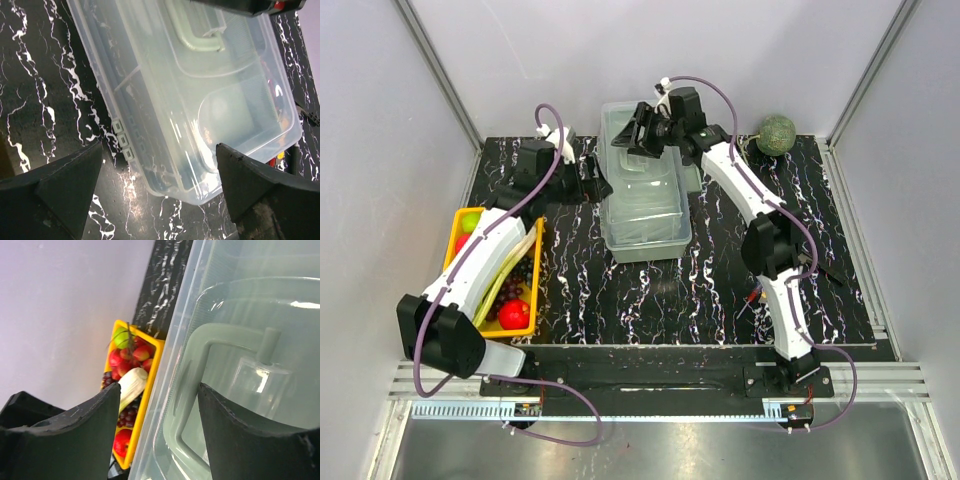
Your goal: Pack the tool kit
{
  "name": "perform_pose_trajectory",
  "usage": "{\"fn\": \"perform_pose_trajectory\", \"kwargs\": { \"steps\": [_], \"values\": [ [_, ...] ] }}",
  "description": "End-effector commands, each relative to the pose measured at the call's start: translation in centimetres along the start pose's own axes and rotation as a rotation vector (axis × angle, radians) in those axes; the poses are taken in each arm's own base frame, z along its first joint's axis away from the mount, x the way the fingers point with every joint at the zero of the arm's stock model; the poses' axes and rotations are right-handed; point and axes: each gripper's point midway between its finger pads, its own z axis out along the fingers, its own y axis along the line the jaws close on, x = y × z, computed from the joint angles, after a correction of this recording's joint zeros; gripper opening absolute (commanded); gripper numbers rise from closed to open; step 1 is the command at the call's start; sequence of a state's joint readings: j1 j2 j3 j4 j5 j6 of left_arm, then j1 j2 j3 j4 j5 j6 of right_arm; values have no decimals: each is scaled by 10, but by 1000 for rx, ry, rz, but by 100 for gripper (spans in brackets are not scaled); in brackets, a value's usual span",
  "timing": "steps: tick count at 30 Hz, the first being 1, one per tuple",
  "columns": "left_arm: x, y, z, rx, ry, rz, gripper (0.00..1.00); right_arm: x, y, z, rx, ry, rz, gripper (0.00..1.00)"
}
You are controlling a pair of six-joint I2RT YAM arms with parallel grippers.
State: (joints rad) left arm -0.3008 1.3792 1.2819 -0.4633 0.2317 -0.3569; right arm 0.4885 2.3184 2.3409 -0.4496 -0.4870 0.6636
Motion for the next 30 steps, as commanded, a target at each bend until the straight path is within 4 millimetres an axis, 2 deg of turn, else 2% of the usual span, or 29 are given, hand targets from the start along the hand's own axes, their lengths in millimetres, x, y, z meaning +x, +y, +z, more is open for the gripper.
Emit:
{"fn": "perform_pose_trajectory", "kwargs": {
  "steps": [1,8,11,14,17,22,30],
  "values": [
    [-42,-17,-2,56,-106,19,99,18,63,-15,-286,109,52,68],
    [-64,-34,12,139,-136,-44,99,9,66,-28,-413,90,117,68],
    [-67,-37,27,171,-127,-92,95,7,62,-32,-431,78,133,68],
    [-61,-35,47,181,-82,-151,86,6,61,-35,-453,79,152,68],
    [-64,-36,61,209,-74,-192,78,5,59,-36,-467,74,165,68],
    [-79,-40,72,240,-138,-207,72,1,56,-38,-474,62,174,68],
    [-68,-43,98,275,-46,-250,50,-6,49,-38,-469,38,196,66]
  ]
}}
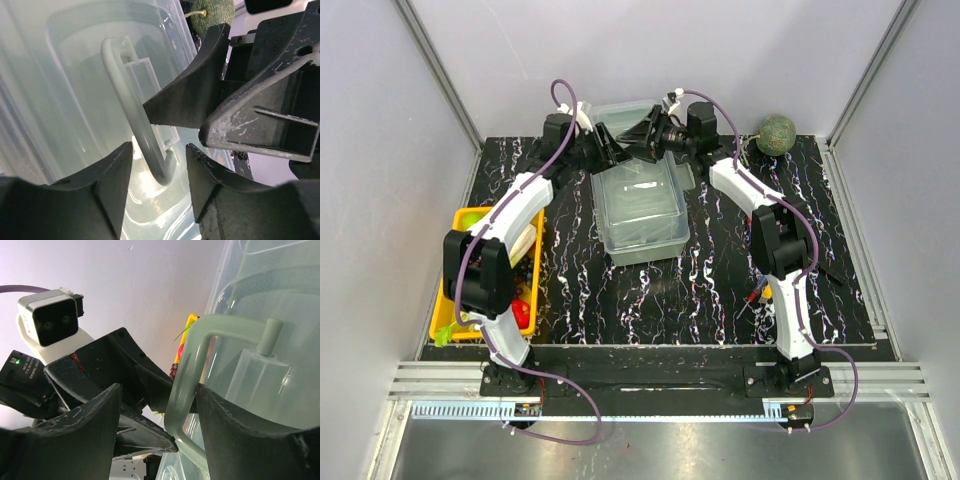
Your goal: Pack the tool kit
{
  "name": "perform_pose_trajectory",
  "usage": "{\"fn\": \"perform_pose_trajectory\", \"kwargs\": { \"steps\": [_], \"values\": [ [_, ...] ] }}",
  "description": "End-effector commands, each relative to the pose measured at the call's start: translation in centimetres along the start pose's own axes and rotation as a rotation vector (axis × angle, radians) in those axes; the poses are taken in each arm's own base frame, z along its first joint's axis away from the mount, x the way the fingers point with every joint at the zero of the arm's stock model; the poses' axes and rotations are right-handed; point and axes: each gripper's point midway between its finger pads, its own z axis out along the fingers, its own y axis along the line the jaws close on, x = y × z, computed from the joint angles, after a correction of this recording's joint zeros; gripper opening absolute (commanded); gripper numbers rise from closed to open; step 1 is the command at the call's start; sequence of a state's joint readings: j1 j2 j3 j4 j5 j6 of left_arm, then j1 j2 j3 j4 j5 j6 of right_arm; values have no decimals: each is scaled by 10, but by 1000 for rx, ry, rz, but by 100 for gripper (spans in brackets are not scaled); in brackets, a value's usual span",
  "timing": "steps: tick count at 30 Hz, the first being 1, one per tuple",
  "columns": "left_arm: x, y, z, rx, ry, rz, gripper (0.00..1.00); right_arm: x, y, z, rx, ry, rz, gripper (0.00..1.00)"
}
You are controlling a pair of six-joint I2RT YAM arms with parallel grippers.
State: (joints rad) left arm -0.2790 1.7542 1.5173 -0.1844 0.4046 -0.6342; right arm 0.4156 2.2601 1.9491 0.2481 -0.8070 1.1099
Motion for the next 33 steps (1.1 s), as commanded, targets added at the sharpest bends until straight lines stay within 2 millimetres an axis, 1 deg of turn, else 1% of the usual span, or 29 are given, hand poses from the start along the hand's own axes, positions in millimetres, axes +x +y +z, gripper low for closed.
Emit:
{"fn": "perform_pose_trajectory", "kwargs": {
  "steps": [1,3,5,7,8,9,10,12,13,16,17,19,20,23,24,25,27,29,33],
  "values": [
    [-7,-18,8,73,10,-11,48,3,41,-9,-76,26,-34,66],
    [-6,-16,10,67,21,-15,44,-1,40,-10,-63,9,-37,65],
    [-4,-8,13,26,35,-26,41,-10,33,-15,-8,-28,-33,65],
    [-4,0,14,-34,42,-29,40,-22,22,-25,84,-85,-35,65],
    [-3,5,16,-62,48,-34,38,-31,17,-31,128,-122,-63,66],
    [-3,6,16,-73,51,-34,37,-37,16,-38,158,-147,-76,67],
    [-3,8,17,-84,56,-38,36,-39,7,-45,217,-161,-65,68],
    [-2,8,19,-95,67,-42,33,-51,11,-60,259,-210,-104,69],
    [-1,8,20,-97,72,-43,33,-52,12,-65,279,-225,-120,69],
    [-4,3,23,-89,78,-41,25,-57,17,-84,345,-277,-175,70],
    [-5,0,23,-79,78,-37,20,-57,17,-91,372,-289,-182,70],
    [-9,-11,24,-49,80,-26,3,-54,12,-106,427,-310,-186,70],
    [-11,-16,23,-44,84,-27,0,-54,10,-114,452,-325,-190,70],
    [-21,-41,21,-2,76,4,0,-48,-5,-142,557,-358,-188,70],
    [-25,-50,19,16,68,9,0,-47,-15,-152,609,-374,-185,70],
    [-29,-62,16,41,60,13,0,-44,-21,-162,647,-385,-185,70],
    [-38,-78,11,78,43,19,0,-39,-35,-178,703,-394,-181,71],
    [-48,-89,5,99,19,23,0,-33,-42,-190,737,-402,-181,71],
    [-70,-108,-14,124,-50,53,0,-21,-53,-204,780,-404,-170,72]
  ]
}}
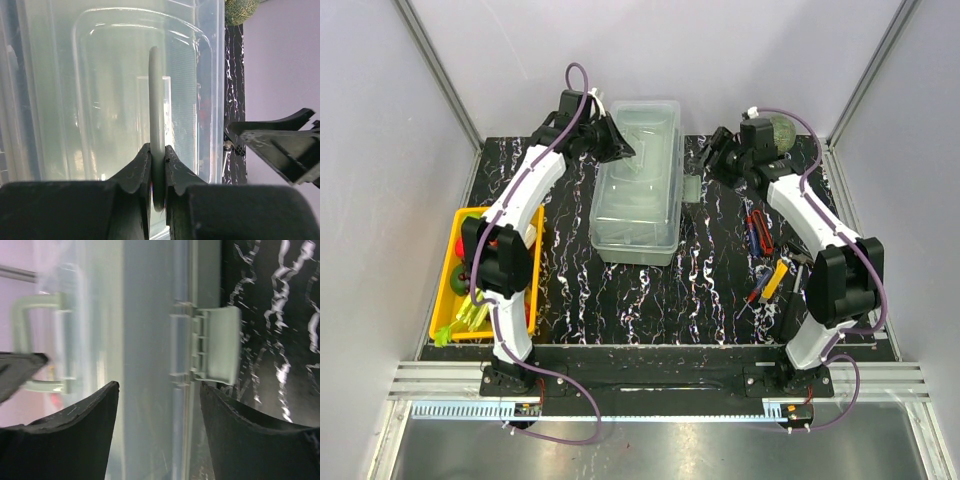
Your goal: Pack the tool kit
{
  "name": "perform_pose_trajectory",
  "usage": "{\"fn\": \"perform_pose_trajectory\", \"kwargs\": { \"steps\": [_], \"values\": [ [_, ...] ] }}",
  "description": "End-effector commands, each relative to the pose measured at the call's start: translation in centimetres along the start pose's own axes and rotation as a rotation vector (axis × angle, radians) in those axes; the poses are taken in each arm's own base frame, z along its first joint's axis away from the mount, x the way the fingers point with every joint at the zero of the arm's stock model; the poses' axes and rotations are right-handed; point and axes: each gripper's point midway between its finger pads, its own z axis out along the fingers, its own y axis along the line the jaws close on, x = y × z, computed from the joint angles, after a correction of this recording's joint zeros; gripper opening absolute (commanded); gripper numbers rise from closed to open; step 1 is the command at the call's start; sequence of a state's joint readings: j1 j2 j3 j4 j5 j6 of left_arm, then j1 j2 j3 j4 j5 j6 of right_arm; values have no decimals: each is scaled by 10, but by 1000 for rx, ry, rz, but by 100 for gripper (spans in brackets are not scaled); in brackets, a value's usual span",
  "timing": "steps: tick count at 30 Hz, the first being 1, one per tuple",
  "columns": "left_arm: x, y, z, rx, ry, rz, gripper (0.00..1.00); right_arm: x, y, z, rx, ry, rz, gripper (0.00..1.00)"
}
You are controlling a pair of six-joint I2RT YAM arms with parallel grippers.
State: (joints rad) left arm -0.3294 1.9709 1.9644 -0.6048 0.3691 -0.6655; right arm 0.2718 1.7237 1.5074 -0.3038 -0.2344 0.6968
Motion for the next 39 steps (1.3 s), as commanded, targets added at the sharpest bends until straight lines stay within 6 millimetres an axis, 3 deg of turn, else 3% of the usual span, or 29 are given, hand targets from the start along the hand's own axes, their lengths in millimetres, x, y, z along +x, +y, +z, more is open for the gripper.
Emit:
{"fn": "perform_pose_trajectory", "kwargs": {
  "steps": [1,6,11,14,18,21,24,33,36,39],
  "values": [
    [-57,-93,-61,232,-217,147,0,-5,-18,-18,70,-55,-36,72],
    [-74,-106,-87,243,-292,177,0,19,-29,-16,65,12,-24,71],
    [-89,-88,-98,219,-321,149,0,42,-36,-14,58,76,-22,68],
    [-95,-78,-103,220,-326,131,0,57,-39,-9,81,103,-62,60],
    [-98,-71,-107,255,-313,111,0,75,-27,2,81,136,-122,56],
    [-100,-65,-108,263,-303,98,0,83,-28,12,113,155,-123,55],
    [-104,-57,-111,256,-305,95,0,90,-41,20,203,167,-125,52],
    [-112,-25,-114,219,-306,68,0,99,-64,26,326,188,-164,47],
    [-115,-12,-116,214,-303,56,0,103,-71,31,348,198,-169,39],
    [-117,2,-117,218,-298,52,0,95,-79,31,402,163,-184,17]
  ]
}}
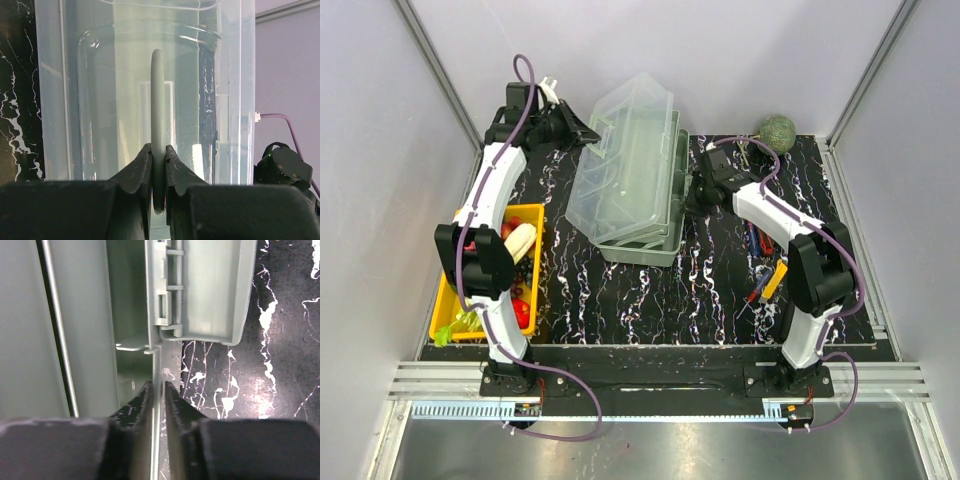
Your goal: Pack the tool kit
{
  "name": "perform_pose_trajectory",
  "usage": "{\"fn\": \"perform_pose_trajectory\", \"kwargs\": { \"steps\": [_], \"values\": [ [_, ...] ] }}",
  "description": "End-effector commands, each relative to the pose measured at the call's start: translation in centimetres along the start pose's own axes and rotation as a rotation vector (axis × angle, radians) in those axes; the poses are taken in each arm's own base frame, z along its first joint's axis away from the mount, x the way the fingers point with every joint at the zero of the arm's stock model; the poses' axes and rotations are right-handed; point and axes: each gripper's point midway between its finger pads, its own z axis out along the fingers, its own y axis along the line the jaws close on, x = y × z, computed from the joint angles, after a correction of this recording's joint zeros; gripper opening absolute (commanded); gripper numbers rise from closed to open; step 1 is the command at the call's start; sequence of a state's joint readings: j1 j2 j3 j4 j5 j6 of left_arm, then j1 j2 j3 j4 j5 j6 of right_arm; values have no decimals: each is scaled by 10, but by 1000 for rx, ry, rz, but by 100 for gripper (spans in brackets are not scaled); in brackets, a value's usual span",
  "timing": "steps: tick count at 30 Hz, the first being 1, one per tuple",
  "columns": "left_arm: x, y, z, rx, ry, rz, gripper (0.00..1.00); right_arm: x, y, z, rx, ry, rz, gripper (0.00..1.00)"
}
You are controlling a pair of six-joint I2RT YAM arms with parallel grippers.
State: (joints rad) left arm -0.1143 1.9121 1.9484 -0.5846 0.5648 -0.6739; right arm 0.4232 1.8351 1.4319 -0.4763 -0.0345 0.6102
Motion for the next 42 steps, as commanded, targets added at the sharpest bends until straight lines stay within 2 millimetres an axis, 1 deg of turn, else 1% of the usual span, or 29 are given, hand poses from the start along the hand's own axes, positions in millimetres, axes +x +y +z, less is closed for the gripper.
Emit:
{"fn": "perform_pose_trajectory", "kwargs": {
  "steps": [1,4,5,7,8,10,12,13,16,20,24,29,32,33,36,39,42],
  "values": [
    [-59,-41,-52,157,-209,141,0,-17,-17,1,121,-73,-31,13],
    [-59,-32,-55,179,-184,154,0,-27,-28,-1,184,-113,-26,4],
    [-58,-30,-54,185,-173,162,0,-30,-31,-2,195,-124,-19,3],
    [-53,-28,-52,199,-153,180,0,-35,-41,-4,228,-138,1,0],
    [-58,-19,-56,190,-160,175,0,-38,-46,-6,236,-147,15,0],
    [-57,-12,-54,193,-151,169,0,-42,-58,-9,252,-152,43,0],
    [-56,-3,-52,187,-142,151,4,-46,-72,-13,270,-158,66,0],
    [-55,1,-51,187,-135,147,5,-48,-81,-15,284,-160,75,0],
    [-54,11,-46,174,-124,149,8,-52,-99,-20,310,-168,97,0],
    [-52,22,-38,159,-111,135,9,-50,-117,-26,337,-172,141,0],
    [-48,34,-30,146,-91,118,14,-46,-130,-29,357,-178,185,0],
    [-37,54,-18,124,-47,72,29,-41,-143,-31,378,-176,226,1],
    [-30,66,-14,100,-35,59,42,-42,-150,-33,378,-176,252,2],
    [-27,70,-13,94,-29,57,48,-42,-150,-34,375,-176,253,2],
    [-19,76,-11,93,-14,63,59,-44,-149,-34,365,-175,259,3],
    [-10,86,-8,82,-2,63,65,-41,-150,-31,358,-167,265,4],
    [-2,97,-3,61,14,55,66,-38,-150,-28,348,-157,278,5]
  ]
}}
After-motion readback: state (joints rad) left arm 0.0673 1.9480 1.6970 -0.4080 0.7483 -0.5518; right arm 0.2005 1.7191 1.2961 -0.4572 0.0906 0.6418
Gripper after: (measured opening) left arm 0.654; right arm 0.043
